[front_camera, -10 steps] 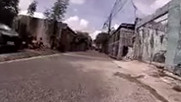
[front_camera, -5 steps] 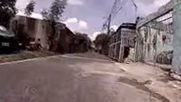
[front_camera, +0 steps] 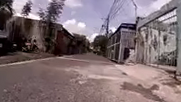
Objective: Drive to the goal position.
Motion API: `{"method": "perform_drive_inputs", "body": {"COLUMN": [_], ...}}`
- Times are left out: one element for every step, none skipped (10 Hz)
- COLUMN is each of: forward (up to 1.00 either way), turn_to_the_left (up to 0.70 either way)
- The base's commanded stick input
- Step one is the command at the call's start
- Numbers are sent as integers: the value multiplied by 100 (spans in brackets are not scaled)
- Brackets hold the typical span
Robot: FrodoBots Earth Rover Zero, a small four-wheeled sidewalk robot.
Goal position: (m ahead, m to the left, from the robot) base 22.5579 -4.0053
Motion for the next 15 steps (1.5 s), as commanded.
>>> {"method": "perform_drive_inputs", "body": {"forward": [70,70,70,70,70,70,70,70,70,70,70,70,70,70,70], "turn_to_the_left": [0,0,0,1,13,29,23,2,0,0,0,0,0,0,0]}}
